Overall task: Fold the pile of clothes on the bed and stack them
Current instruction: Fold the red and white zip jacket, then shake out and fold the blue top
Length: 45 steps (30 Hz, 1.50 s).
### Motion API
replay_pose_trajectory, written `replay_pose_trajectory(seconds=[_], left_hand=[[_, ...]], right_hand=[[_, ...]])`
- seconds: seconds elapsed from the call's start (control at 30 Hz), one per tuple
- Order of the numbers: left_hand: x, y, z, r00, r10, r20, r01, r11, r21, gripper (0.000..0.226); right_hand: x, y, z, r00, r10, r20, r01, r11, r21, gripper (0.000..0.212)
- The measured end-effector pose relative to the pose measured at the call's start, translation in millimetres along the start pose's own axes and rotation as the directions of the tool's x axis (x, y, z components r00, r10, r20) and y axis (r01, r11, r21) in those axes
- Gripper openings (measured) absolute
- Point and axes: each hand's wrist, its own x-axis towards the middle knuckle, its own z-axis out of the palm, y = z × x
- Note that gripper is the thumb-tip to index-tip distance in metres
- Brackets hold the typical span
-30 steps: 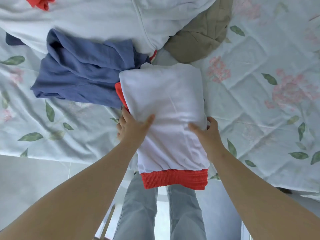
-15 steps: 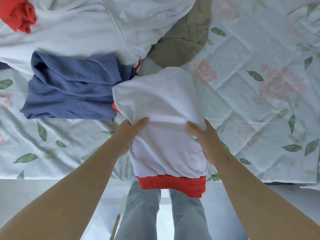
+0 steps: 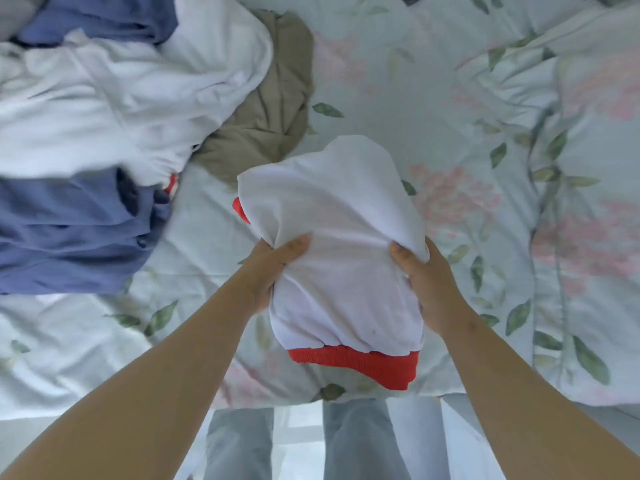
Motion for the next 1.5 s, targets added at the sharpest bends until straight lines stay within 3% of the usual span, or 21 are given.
replay_pose_trajectory(seconds=[0.23, 0.33, 0.4, 0.5, 0.57, 0.63, 0.7, 0.77, 0.87, 1.0, 1.13, 1.27, 1.4, 1.5], left_hand=[[55.8, 20.8, 158.8, 0.993, 0.034, 0.113, -0.036, 0.999, 0.022, 0.044], [87.0, 29.1, 210.7, 0.986, 0.112, 0.12, -0.128, 0.982, 0.137, 0.06], [103.5, 22.3, 231.7, 0.988, 0.155, 0.0, -0.149, 0.95, 0.274, 0.081], [109.4, -7.2, 238.0, 0.991, 0.096, -0.091, -0.043, 0.885, 0.464, 0.103], [108.8, -29.4, 231.9, 0.993, 0.106, -0.044, -0.062, 0.82, 0.569, 0.103], [108.3, -42.5, 225.5, 0.989, 0.145, -0.005, -0.112, 0.786, 0.608, 0.092], [110.3, -46.8, 221.6, 0.985, 0.172, -0.015, -0.121, 0.748, 0.652, 0.08], [115.0, -47.6, 218.1, 0.978, 0.207, -0.019, -0.115, 0.618, 0.778, 0.073], [117.5, -44.0, 212.2, 0.974, 0.228, 0.014, -0.115, 0.435, 0.893, 0.067], [107.7, -33.3, 198.7, 0.961, 0.269, 0.064, -0.145, 0.296, 0.944, 0.066], [85.6, -14.1, 160.9, 0.931, 0.346, 0.119, -0.154, 0.075, 0.985, 0.066], [62.0, 15.0, 102.1, 0.916, 0.366, 0.164, -0.152, -0.06, 0.987, 0.062], [34.6, 41.6, 20.4, 0.888, 0.427, 0.169, -0.114, -0.152, 0.982, 0.056], [12.4, 58.4, -52.2, 0.874, 0.465, 0.142, -0.073, -0.163, 0.984, 0.055]], right_hand=[[66.1, -59.6, -144.0, 0.984, -0.089, -0.153, 0.077, 0.993, -0.086, 0.021], [93.2, -67.2, -187.3, 0.944, -0.175, -0.278, 0.13, 0.976, -0.174, 0.032], [106.9, -60.6, -204.5, 0.917, -0.17, -0.36, 0.088, 0.968, -0.234, 0.05], [110.9, -32.0, -211.5, 0.911, -0.111, -0.397, -0.021, 0.95, -0.313, 0.061], [101.0, -8.4, -206.5, 0.896, -0.061, -0.44, -0.147, 0.894, -0.423, 0.072], [82.9, 9.1, -194.9, 0.874, -0.11, -0.474, -0.205, 0.799, -0.565, 0.08], [65.3, 23.0, -181.6, 0.859, -0.253, -0.445, -0.184, 0.659, -0.729, 0.077], [53.0, 35.1, -168.1, 0.882, -0.323, -0.342, -0.152, 0.494, -0.856, 0.068], [49.2, 43.8, -156.9, 0.961, -0.174, -0.213, -0.15, 0.316, -0.937, 0.061], [55.7, 24.3, -146.6, 0.958, -0.136, -0.253, -0.198, 0.326, -0.924, 0.06], [48.5, -6.9, -103.7, 0.973, -0.196, -0.119, -0.059, 0.285, -0.957, 0.06], [40.5, -30.6, -38.6, 0.979, -0.202, -0.002, 0.059, 0.294, -0.954, 0.056], [27.1, -43.1, 44.2, 0.978, -0.188, 0.093, 0.142, 0.267, -0.953, 0.056], [15.2, -48.3, 116.4, 0.97, -0.187, 0.157, 0.2, 0.239, -0.95, 0.055]])
